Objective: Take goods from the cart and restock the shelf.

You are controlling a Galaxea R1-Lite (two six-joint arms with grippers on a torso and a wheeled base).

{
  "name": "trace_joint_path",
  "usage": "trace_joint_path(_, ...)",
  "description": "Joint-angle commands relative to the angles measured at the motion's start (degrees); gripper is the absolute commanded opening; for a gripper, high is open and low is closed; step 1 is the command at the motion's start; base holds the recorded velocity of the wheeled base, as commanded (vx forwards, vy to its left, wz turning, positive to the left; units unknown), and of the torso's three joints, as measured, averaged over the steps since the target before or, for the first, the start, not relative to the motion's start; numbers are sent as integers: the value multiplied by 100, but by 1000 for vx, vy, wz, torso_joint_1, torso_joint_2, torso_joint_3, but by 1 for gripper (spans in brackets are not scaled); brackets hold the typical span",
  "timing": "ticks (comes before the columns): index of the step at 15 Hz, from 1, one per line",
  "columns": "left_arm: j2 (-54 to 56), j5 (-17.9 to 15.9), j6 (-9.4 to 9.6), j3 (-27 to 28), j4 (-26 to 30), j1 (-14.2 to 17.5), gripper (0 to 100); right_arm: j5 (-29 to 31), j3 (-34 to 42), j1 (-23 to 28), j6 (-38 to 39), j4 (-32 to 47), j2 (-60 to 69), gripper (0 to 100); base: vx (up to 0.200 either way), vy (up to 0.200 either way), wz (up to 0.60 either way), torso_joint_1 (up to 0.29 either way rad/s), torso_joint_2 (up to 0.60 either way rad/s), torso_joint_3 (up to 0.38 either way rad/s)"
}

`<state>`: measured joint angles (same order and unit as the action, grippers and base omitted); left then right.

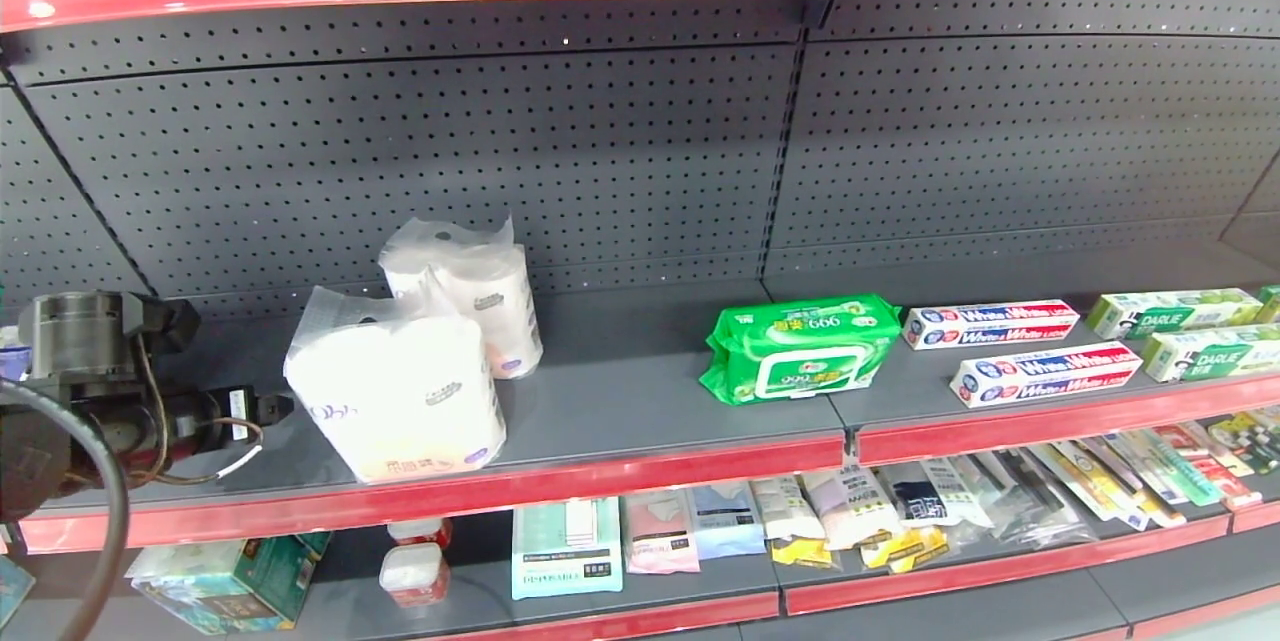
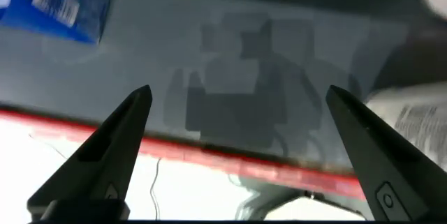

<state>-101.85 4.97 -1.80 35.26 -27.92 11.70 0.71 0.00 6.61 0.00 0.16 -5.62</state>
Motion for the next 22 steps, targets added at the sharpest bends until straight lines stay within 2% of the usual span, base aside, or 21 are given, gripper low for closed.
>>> trace_joint_path(1, -362, 12, 5, 113, -267, -54, 100, 0, 0, -2, 0, 2, -9, 100, 0, 0, 0, 0, 0, 0)
trace_joint_path(5, -450, 39, 5, 69, -337, -256, 100, 0, 0, -2, 0, 2, -9, 100, 0, 0, 0, 0, 0, 0)
trace_joint_path(22, -590, 91, 13, 350, -478, -590, 100, 0, 0, -2, 0, 2, -9, 100, 0, 0, 0, 0, 0, 0)
